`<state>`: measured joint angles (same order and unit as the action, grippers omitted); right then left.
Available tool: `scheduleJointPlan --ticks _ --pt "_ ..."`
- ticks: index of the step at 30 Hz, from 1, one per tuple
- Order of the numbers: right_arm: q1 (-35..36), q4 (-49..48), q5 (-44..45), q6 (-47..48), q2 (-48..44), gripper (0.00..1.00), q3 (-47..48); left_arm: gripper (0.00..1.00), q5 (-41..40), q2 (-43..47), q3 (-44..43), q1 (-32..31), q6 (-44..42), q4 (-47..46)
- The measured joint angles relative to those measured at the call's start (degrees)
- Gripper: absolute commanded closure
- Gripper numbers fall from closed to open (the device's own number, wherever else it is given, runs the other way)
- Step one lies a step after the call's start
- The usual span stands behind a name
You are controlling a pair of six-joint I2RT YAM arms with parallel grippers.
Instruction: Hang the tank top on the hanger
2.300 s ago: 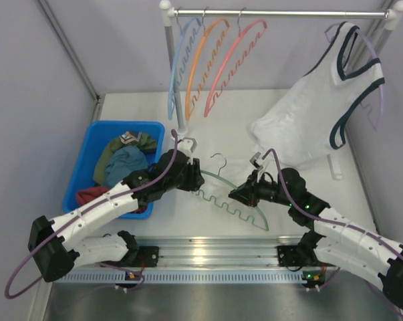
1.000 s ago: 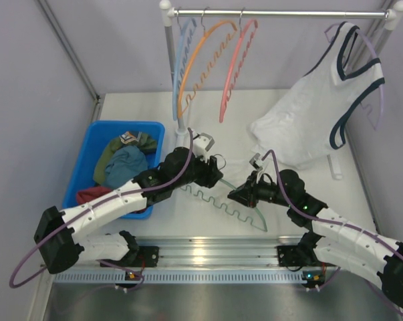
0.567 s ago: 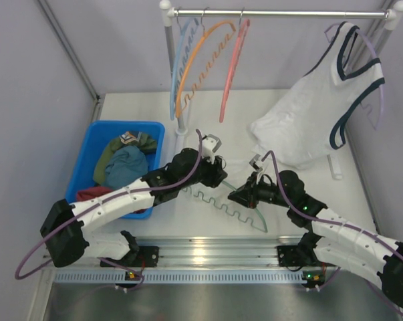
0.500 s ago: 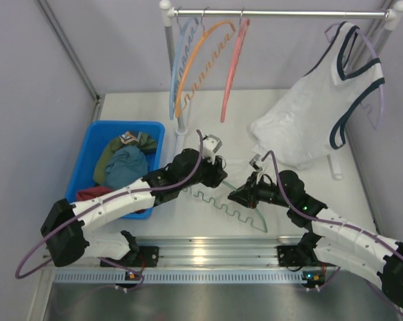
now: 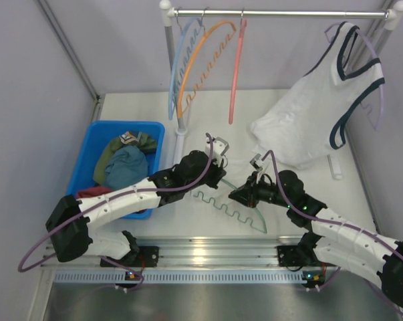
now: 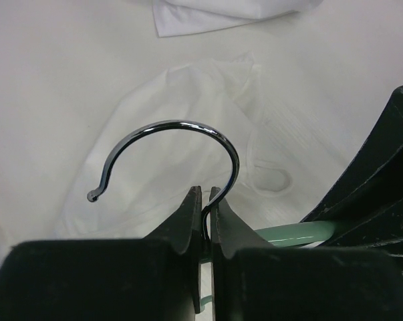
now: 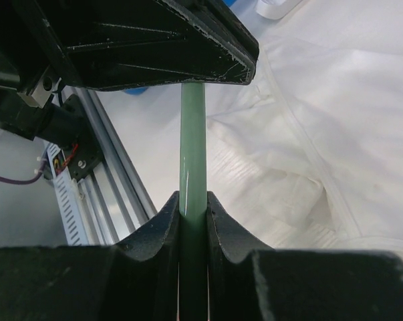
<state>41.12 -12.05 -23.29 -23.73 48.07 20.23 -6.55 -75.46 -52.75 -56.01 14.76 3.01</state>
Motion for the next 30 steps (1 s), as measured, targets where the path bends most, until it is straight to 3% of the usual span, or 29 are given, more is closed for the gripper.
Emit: scheduleJointPlan --ticks 17,30 --pt "0.0 7.8 5.3 0.7 -2.8 0.36 0.6 1.00 -3.4 -0.1 0.0 -2.6 -2.1 0.0" --pt "0.0 19.6 15.6 -2.0 -8.2 0.32 7.1 1.00 -3.6 -0.1 0.2 -3.1 -2.8 0.0"
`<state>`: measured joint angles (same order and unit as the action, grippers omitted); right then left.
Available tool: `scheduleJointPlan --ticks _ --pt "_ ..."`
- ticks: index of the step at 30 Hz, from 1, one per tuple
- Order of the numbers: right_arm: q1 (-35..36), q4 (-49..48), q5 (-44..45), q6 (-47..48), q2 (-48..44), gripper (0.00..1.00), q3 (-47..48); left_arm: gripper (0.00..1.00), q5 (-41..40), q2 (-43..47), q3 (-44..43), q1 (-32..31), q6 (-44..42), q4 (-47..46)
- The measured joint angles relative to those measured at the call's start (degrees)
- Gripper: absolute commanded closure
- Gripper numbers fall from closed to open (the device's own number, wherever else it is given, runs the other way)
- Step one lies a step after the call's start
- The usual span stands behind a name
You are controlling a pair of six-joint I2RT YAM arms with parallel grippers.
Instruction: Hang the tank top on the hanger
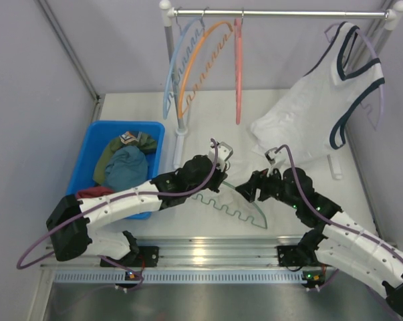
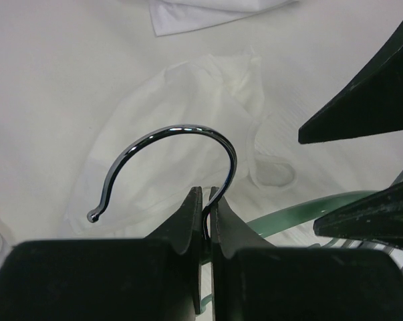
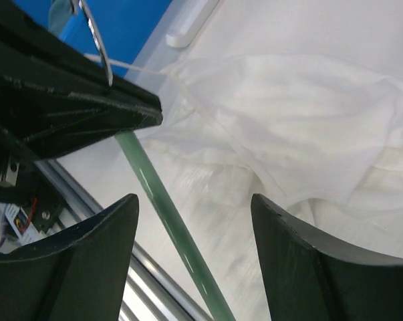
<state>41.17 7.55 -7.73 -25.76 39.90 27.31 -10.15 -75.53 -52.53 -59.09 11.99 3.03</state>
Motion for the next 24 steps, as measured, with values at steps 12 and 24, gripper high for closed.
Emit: scheduleJointPlan --ticks 12,24 --pt "0.0 8.8 12.0 -6.3 4.9 0.68 2.9 1.00 0.2 0.0 1.8 -0.3 -0.2 0.0" --pt "-0.3 6.7 9.5 -5.2 18.3 0.71 -0.5 1.00 0.4 0.7 2.4 -0.7 -0.2 0.0"
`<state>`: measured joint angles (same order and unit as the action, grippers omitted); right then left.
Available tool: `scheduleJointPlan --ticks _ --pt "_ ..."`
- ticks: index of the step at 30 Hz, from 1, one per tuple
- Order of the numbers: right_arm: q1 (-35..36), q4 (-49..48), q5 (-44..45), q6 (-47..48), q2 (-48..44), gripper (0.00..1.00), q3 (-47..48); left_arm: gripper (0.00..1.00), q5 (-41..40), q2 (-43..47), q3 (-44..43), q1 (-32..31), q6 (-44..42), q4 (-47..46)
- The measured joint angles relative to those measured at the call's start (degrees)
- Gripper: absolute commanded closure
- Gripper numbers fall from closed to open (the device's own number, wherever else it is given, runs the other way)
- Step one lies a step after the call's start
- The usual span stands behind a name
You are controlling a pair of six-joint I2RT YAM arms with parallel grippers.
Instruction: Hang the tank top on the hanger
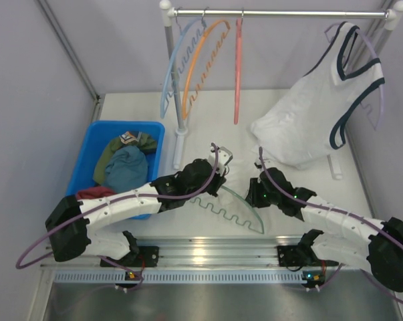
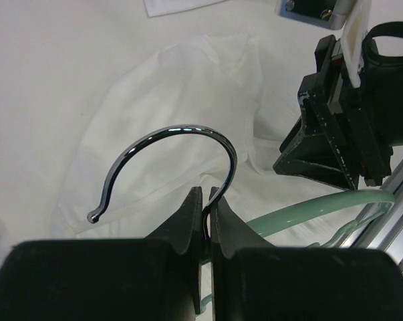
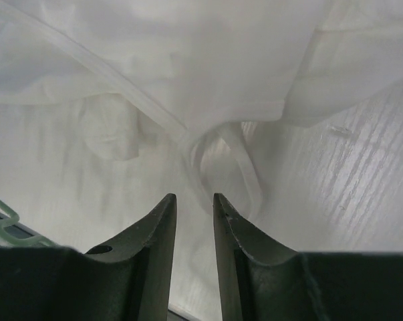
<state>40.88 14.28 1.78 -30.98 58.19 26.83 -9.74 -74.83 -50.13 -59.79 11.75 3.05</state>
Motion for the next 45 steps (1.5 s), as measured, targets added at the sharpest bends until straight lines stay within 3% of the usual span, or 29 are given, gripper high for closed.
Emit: scheduleJointPlan --ticks 8,35,37,42,45 --pt "0.0 -2.3 -1.1 1.6 3.5 0.65 -1.3 1.00 0.1 0.0 0.0 0.0 -0.2 0.0" --pt "4.1 -3.5 -0.6 4.9 12.3 0.64 1.5 1.00 2.2 0.1 1.2 0.0 -0.8 0.0" --pt "4.1 -3.3 -0.1 4.8 12.5 0.67 1.7 1.00 2.2 0.1 1.2 0.0 -0.8 0.0" --pt "4.1 -2.9 1.3 4.2 13.3 0.99 2.0 1.00 2.2 0.1 1.2 -0.1 -1.0 0.0" --pt "4.1 -2.2 1.8 3.4 13.6 1.00 2.3 1.00 2.0 0.1 1.2 -0.1 -1.1 -0.1"
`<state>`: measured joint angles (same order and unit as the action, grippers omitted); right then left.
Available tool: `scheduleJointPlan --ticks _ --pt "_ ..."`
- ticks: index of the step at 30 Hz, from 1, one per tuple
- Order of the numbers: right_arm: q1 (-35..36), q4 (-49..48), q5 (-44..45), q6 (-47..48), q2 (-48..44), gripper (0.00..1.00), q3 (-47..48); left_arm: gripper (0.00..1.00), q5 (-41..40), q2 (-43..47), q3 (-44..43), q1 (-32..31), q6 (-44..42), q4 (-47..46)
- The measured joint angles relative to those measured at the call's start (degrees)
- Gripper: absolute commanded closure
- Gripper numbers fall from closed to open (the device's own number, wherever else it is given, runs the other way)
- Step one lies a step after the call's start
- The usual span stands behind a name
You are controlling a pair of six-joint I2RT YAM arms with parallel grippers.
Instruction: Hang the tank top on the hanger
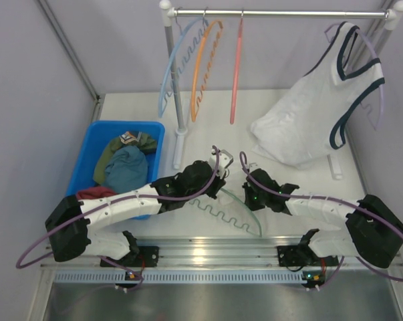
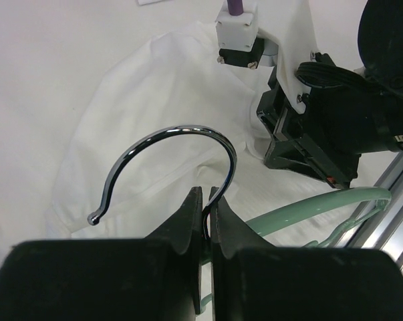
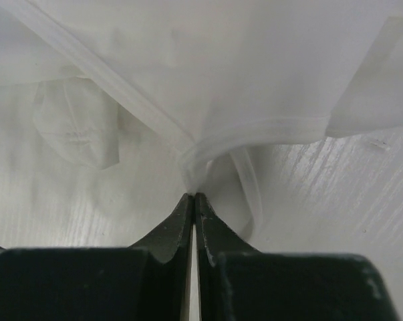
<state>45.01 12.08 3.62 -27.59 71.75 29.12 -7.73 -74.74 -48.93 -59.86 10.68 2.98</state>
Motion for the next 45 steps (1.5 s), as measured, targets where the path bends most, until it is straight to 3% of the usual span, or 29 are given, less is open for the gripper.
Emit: scheduleJointPlan --ticks 10,22,45 --pt "-1.3 9.1 3.7 -0.7 -7.5 1.00 4.1 1.00 -5.8 0.0 0.0 -0.2 -0.2 -1.2" --pt "-11.1 15.5 1.3 -0.5 -16.3 1.00 4.4 1.00 -15.9 0.0 -1.8 -0.2 0.9 -3.4" --pt "-16.0 17.8 -0.7 0.0 -17.4 1.00 4.4 1.00 -26.3 -0.3 -2.8 -0.2 1.2 -5.3"
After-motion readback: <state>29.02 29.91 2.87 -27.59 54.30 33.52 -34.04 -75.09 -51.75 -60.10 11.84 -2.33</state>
